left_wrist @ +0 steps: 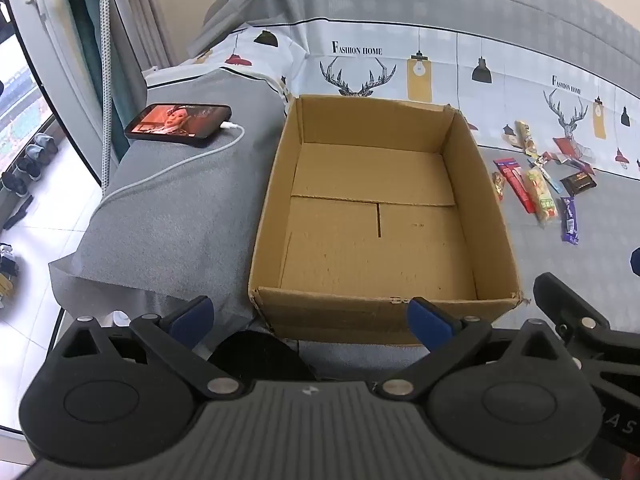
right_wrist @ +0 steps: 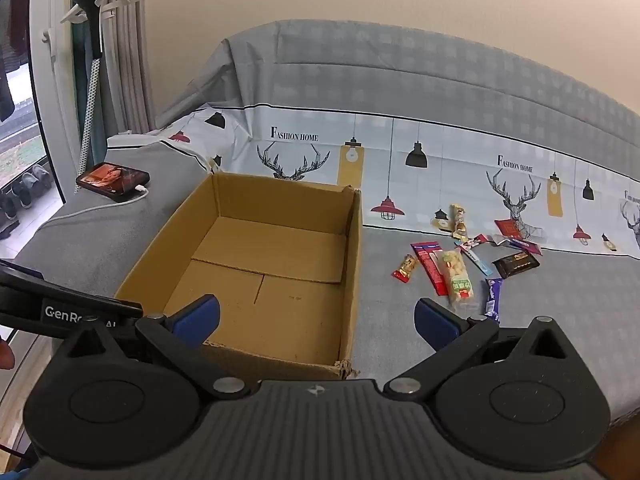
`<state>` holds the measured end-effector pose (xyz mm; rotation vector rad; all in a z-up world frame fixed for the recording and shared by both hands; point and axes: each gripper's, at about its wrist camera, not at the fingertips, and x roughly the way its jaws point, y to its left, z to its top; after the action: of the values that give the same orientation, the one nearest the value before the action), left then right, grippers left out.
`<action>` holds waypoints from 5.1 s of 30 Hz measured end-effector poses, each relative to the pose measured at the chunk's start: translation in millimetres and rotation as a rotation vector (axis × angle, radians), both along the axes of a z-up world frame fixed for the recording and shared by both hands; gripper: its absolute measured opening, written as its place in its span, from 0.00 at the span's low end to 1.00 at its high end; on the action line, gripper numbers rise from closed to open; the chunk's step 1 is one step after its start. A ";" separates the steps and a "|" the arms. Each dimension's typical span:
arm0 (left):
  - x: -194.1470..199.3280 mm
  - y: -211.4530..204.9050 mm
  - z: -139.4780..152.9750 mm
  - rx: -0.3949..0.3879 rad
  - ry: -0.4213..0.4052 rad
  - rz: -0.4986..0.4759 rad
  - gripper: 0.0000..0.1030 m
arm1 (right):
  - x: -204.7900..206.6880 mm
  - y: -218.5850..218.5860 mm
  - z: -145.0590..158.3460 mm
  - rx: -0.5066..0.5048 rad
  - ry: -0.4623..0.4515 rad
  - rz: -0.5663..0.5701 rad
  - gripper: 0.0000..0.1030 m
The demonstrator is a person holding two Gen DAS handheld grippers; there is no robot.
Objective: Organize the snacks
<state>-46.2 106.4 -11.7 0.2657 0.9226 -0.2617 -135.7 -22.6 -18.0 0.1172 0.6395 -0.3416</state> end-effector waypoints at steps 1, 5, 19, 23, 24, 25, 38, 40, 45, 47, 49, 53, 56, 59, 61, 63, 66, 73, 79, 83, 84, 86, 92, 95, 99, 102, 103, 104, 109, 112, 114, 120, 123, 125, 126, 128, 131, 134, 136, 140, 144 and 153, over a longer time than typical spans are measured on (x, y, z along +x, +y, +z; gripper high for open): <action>-0.1 0.5 -0.2 -0.001 0.001 0.000 1.00 | -0.5 1.8 -0.4 0.000 0.004 -0.001 1.00; -0.3 0.7 -0.5 0.000 0.002 0.000 1.00 | -2.1 1.3 -1.9 0.000 -0.001 -0.002 1.00; -3.2 1.7 -2.4 0.002 0.000 -0.003 1.00 | -3.4 5.4 -1.8 0.004 0.008 -0.001 1.00; -4.2 1.6 -2.1 0.001 0.002 -0.002 1.00 | -3.3 0.8 -2.7 0.004 0.000 -0.005 1.00; -4.1 1.3 -1.7 0.001 0.003 -0.002 1.00 | -3.5 0.5 -2.7 0.002 -0.003 -0.005 1.00; -3.7 1.2 -1.3 0.001 0.004 -0.002 1.00 | -3.4 0.1 -2.7 -0.001 -0.006 -0.005 1.00; -3.9 1.3 -0.9 0.004 0.006 0.000 1.00 | -3.8 1.1 -3.9 0.009 0.000 -0.007 1.00; -3.5 1.4 -1.1 0.003 0.007 -0.001 1.00 | -3.7 1.0 -4.3 0.012 0.002 -0.007 1.00; -4.5 -0.1 -0.9 0.012 0.010 0.002 1.00 | -3.7 0.7 -7.2 0.031 -0.003 -0.008 1.00; -4.5 -2.4 -0.7 0.018 0.011 0.002 1.00 | -4.8 -3.8 -7.9 0.041 -0.018 -0.007 1.00; -4.0 -5.9 -0.7 0.027 0.015 0.000 1.00 | -5.3 -6.5 -9.3 0.056 -0.024 -0.009 1.00; -3.2 -13.4 -0.1 0.036 0.025 -0.007 1.00 | -7.7 -12.5 -11.3 0.081 -0.034 -0.018 1.00; -3.4 -20.1 1.5 0.035 0.027 -0.014 1.00 | -9.6 -20.1 -11.6 0.091 -0.040 -0.027 1.00; -4.5 -30.3 2.4 0.040 0.019 -0.031 1.00 | -11.7 -27.6 -12.2 0.070 -0.045 -0.043 1.00; -5.0 -38.6 2.6 0.049 0.014 -0.046 1.00 | -13.8 -33.6 -13.0 0.057 -0.048 -0.058 1.00; -5.8 -47.4 3.3 0.056 0.009 -0.066 1.00 | -16.3 -42.6 -13.7 0.062 -0.058 -0.075 1.00; -6.4 -58.9 4.6 0.053 0.003 -0.094 1.00 | -19.9 -57.1 -14.4 0.054 -0.070 -0.108 1.00; -0.5 -85.7 3.1 0.048 0.014 -0.130 1.00 | -23.5 -89.5 -15.3 0.083 -0.043 -0.172 1.00; 8.8 -111.1 0.7 0.055 0.023 -0.159 1.00 | -25.9 -117.4 -20.2 0.105 -0.023 -0.234 1.00; 13.8 -130.4 -1.3 0.068 0.020 -0.181 1.00 | -26.8 -133.8 -28.6 0.126 0.001 -0.259 1.00; 15.2 -135.4 -2.4 0.071 0.022 -0.186 1.00 | -27.0 -138.2 -31.1 0.131 0.005 -0.265 1.00; 18.7 -146.6 -4.8 0.075 0.031 -0.197 1.00 | -26.5 -146.5 -35.2 0.143 0.016 -0.277 1.00; 29.5 -186.9 -13.1 0.088 0.057 -0.237 1.00 | -29.2 -180.1 -49.4 0.170 0.035 -0.342 1.00; 34.6 -209.2 -17.7 0.090 0.067 -0.259 1.00 | -32.6 -199.8 -57.9 0.184 0.045 -0.379 1.00; 43.5 -242.1 -25.6 0.100 0.068 -0.287 1.00 | -34.7 -228.1 -71.5 0.193 0.058 -0.429 1.00; 54.2 -266.1 -34.1 0.091 0.090 -0.306 1.00 | -34.5 -252.0 -81.3 0.200 0.062 -0.473 1.00; 58.7 -273.7 -37.2 0.087 0.100 -0.310 1.00 | -34.9 -261.7 -85.1 0.203 0.060 -0.490 1.00; 64.2 -282.9 -41.4 0.085 0.107 -0.314 1.00 | -34.5 -270.9 -88.8 0.205 0.058 -0.505 1.00; 95.1 -326.3 -67.7 0.076 0.160 -0.310 1.00 | -26.5 -314.5 -111.5 0.232 0.077 -0.560 1.00; 118.8 -353.3 -91.2 0.073 0.235 -0.296 1.00 | -13.0 -335.2 -128.5 0.254 0.099 -0.550 1.00; 133.7 -367.4 -107.3 0.066 0.291 -0.289 1.00 | 1.5 -346.7 -142.7 0.258 0.121 -0.525 1.00; 155.3 -386.0 -137.1 0.123 0.318 -0.252 1.00 | 51.6 -375.5 -191.1 0.268 0.176 -0.429 1.00; 159.2 -387.3 -145.6 0.143 0.320 -0.247 1.00 | 80.4 -388.0 -215.3 0.253 0.210 -0.410 1.00; 162.2 -389.0 -150.4 0.156 0.315 -0.245 1.00 | 98.4 -397.0 -232.8 0.214 0.243 -0.406 1.00; 163.0 -389.7 -151.8 0.159 0.310 -0.241 1.00 | 106.0 -401.5 -241.5 0.178 0.277 -0.401 0.99; 166.7 -393.4 -154.7 0.147 0.312 -0.226 1.00 | 106.1 -411.2 -250.0 0.117 0.307 -0.426 0.99; 173.8 -404.3 -160.0 0.047 0.359 -0.221 1.00 | 85.3 -436.0 -249.8 0.166 0.265 -0.518 1.00; 183.1 -432.3 -171.3 -0.036 0.448 -0.213 1.00 | 68.7 -449.1 -251.7 0.188 0.247 -0.535 1.00; 182.7 -452.9 -180.2 -0.022 0.465 -0.212 1.00 | 64.7 -447.6 -250.6 0.201 0.255 -0.539 1.00; 175.7 -486.9 -196.7 0.050 0.431 -0.267 1.00 | 55.9 -442.9 -243.4 0.291 0.204 -0.552 1.00; 179.7 -497.5 -216.5 0.094 0.463 -0.243 0.97 | 51.0 -432.9 -239.7 0.363 0.182 -0.570 1.00; 180.9 -483.1 -223.0 0.072 0.478 -0.194 0.46 | 78.0 -394.9 -247.6 0.241 0.294 -0.590 1.00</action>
<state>134.6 -376.7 -234.7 0.3688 1.3827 -0.4841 -57.7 -417.5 -265.7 0.4980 0.9324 -0.8606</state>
